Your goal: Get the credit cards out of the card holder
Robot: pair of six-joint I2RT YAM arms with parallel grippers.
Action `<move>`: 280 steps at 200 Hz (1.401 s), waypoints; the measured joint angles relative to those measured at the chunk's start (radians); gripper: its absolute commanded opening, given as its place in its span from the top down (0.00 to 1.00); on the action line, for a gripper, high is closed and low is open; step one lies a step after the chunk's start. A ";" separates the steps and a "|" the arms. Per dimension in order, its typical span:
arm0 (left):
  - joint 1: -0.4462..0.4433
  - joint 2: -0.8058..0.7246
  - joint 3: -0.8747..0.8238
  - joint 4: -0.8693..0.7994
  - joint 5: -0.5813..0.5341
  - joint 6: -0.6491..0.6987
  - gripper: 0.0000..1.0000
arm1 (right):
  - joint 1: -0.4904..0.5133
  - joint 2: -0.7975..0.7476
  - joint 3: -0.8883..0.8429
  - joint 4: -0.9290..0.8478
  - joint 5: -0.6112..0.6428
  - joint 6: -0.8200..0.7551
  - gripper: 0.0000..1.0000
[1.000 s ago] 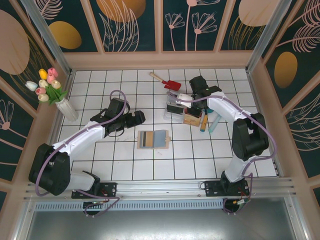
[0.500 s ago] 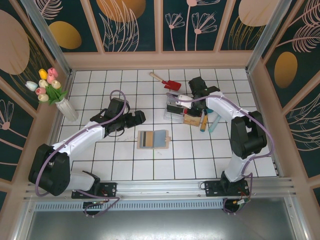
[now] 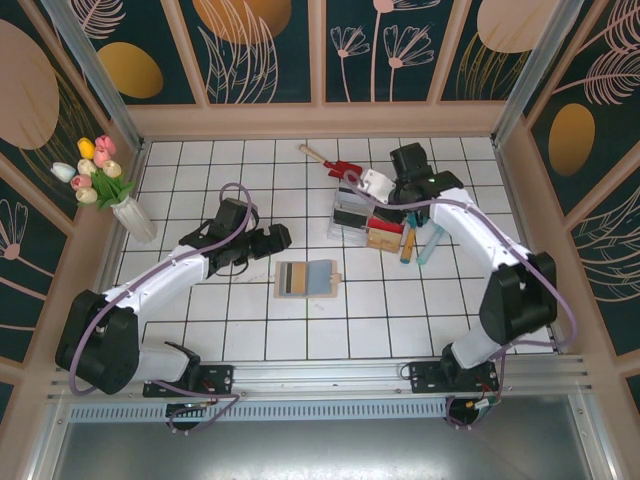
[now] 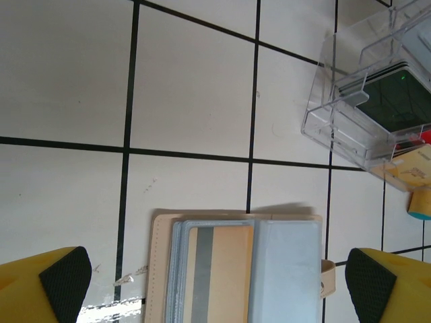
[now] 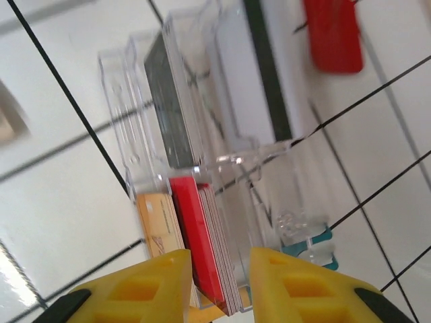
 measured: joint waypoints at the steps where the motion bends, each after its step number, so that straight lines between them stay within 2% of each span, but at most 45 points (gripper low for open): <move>1: 0.000 0.000 0.000 0.000 0.000 0.000 0.03 | 0.000 -0.003 0.000 0.002 -0.002 0.007 0.66; 39: 0.000 -0.007 -0.030 0.011 0.039 -0.005 0.03 | 0.023 -0.155 -0.099 0.105 -0.128 0.241 0.51; 85: 0.000 -0.035 -0.098 0.068 0.092 -0.042 0.03 | 0.165 -0.354 -0.346 0.331 -0.221 0.651 0.45; 118: -0.006 -0.037 -0.128 0.093 0.105 -0.064 0.11 | 0.240 -0.352 -0.460 0.480 -0.225 0.951 0.42; 170: -0.060 -0.002 -0.136 0.108 0.108 -0.097 0.27 | 0.317 -0.067 -0.478 0.541 -0.223 1.300 0.48; 200: -0.077 0.034 -0.136 0.116 0.101 -0.124 0.42 | 0.359 0.052 -0.440 0.561 -0.211 1.456 0.57; 247: -0.094 0.067 -0.136 0.143 0.093 -0.154 0.57 | 0.407 0.156 -0.405 0.621 -0.212 1.617 0.76; 266: -0.095 0.085 -0.136 0.149 0.083 -0.159 0.63 | 0.420 0.187 -0.397 0.627 -0.217 1.654 0.78; 280: -0.095 0.101 -0.136 0.151 0.077 -0.160 0.65 | 0.425 0.209 -0.391 0.631 -0.216 1.673 0.82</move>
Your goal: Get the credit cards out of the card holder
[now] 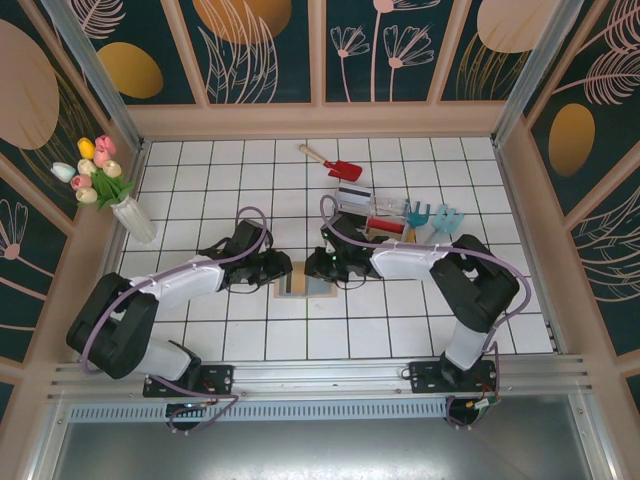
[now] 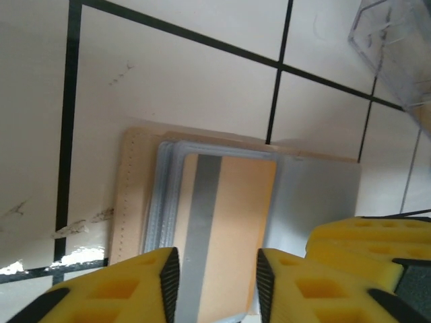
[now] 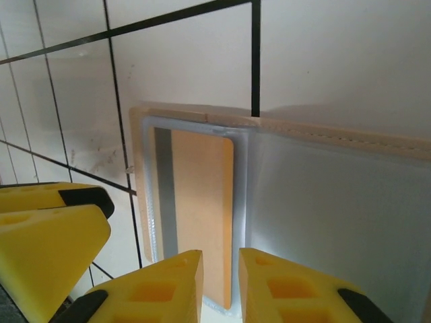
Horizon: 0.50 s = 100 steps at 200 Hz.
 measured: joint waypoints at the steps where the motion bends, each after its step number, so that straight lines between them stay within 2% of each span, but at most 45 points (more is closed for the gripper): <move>1: 0.000 0.001 0.000 0.000 0.000 0.000 0.65 | 0.000 0.001 0.000 0.000 0.000 0.002 0.82; 100: -0.001 0.063 -0.003 0.063 0.014 -0.014 0.78 | 0.002 0.069 0.020 0.022 -0.020 0.041 0.85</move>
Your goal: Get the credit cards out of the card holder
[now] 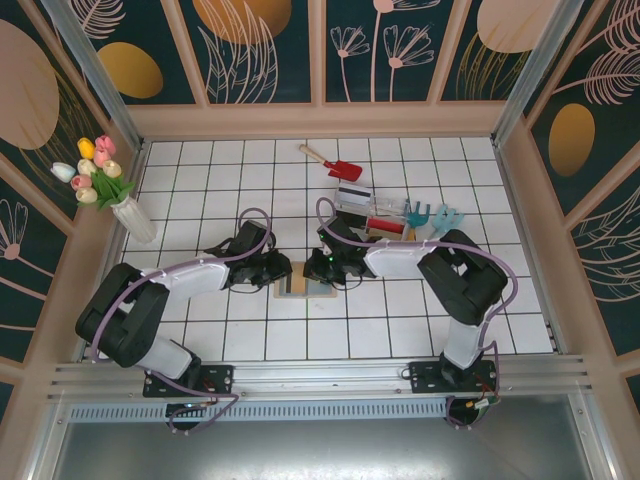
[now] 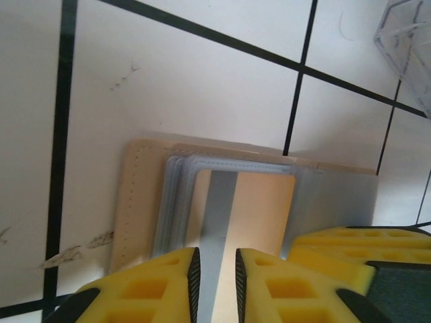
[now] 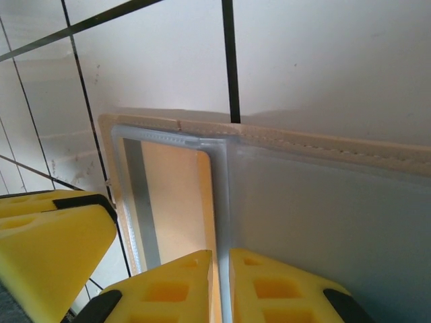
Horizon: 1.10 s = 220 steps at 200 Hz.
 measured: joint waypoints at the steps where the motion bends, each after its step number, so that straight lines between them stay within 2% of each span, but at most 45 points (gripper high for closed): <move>1: 0.000 0.000 0.000 0.001 0.000 0.000 0.78 | 0.000 0.000 0.000 0.000 0.000 0.000 0.85; 152: -0.007 0.010 -0.037 0.040 0.016 -0.015 0.76 | 0.000 0.037 0.017 0.016 -0.044 -0.012 0.84; 183: -0.007 0.010 -0.037 0.040 0.017 -0.014 0.75 | -0.001 0.037 0.018 0.014 -0.048 -0.026 0.92; 220: -0.007 0.009 -0.032 0.035 0.013 -0.008 0.68 | -0.001 0.037 0.030 -0.010 -0.043 -0.043 0.97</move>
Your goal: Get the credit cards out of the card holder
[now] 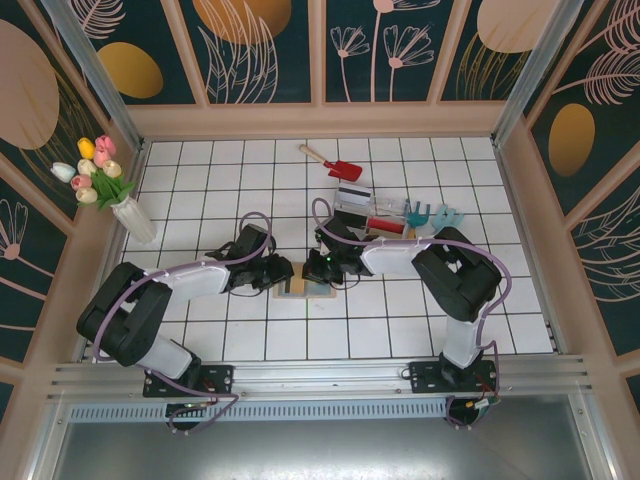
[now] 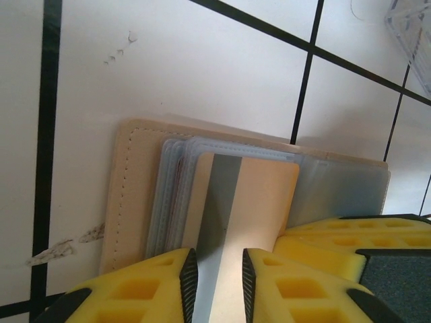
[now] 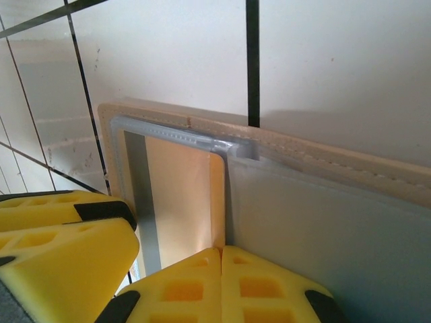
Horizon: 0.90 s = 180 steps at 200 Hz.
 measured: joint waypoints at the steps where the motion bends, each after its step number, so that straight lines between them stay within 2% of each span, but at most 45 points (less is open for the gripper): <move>1: 0.000 0.000 0.001 -0.001 0.000 0.001 0.68 | 0.000 0.000 0.000 0.000 0.000 0.000 0.97; 46: -0.005 -0.006 0.017 -0.034 -0.011 0.013 0.66 | 0.001 -0.003 0.013 -0.035 0.011 -0.033 0.98; 108: -0.005 -0.010 0.031 -0.093 -0.051 0.035 0.72 | 0.000 -0.013 0.017 -0.077 0.027 -0.040 0.97; 145: -0.005 0.000 0.031 -0.098 -0.051 0.039 0.75 | 0.000 -0.014 0.018 -0.080 0.028 -0.039 0.86; 180: -0.005 0.002 0.031 -0.100 -0.051 0.040 0.78 | 0.000 -0.012 0.018 -0.081 0.021 -0.036 0.82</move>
